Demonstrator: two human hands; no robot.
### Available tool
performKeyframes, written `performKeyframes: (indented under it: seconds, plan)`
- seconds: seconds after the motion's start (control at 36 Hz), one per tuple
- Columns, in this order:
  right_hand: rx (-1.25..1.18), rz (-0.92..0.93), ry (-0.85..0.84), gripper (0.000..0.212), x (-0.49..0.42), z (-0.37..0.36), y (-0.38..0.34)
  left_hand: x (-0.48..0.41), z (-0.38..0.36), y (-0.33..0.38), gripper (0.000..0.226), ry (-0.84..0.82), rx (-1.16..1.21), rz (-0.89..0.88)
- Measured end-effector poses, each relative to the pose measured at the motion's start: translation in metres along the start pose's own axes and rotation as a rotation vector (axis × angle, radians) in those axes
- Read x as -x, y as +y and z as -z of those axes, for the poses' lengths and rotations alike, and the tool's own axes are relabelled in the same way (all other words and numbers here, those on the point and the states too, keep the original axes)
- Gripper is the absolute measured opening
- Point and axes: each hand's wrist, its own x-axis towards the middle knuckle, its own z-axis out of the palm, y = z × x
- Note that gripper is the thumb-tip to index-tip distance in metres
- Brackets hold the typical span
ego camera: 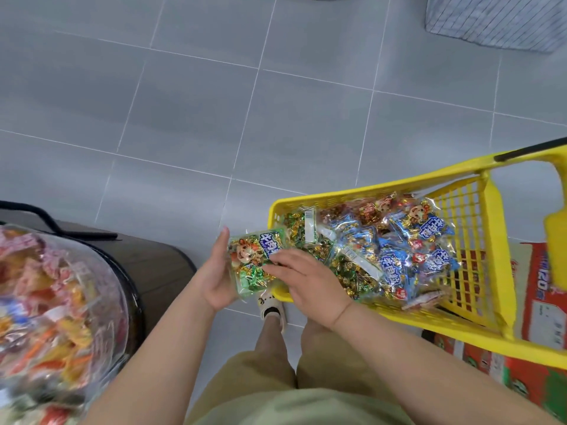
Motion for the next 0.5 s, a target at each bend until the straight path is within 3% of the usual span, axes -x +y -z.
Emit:
performKeyframes:
  seconds: [0.06,0.14,0.22,0.28,0.33,0.42,0.5]
  plan:
    - [0.0,0.037,-0.152,0.055,0.003,-0.003,0.006,0.005,0.005,-0.001,0.049,0.038,-0.068,-0.011]
    - [-0.059,-0.018,-0.376,0.067,0.014,0.0,0.023,0.007,0.005,-0.004,0.035,0.106,-0.124,-0.02]
    - [-0.108,-0.366,-0.266,0.062,0.028,0.006,0.048,0.002,0.002,-0.009,0.021,0.183,-0.163,-0.023]
    - [0.006,-0.668,-0.158,0.053,0.038,0.01,0.071,-0.002,-0.001,-0.013,0.015,0.224,-0.181,-0.026]
    - [0.139,-0.928,-0.251,0.064,0.049,0.014,0.091,-0.007,-0.003,-0.017,0.014,0.246,-0.199,-0.025]
    - [0.321,-1.04,-0.537,0.084,0.062,0.015,0.104,-0.011,-0.006,-0.021,0.019,0.263,-0.218,-0.031]
    - [0.448,-1.047,-0.59,0.088,0.063,0.012,0.104,-0.013,-0.006,-0.024,0.02,0.269,-0.228,-0.039]
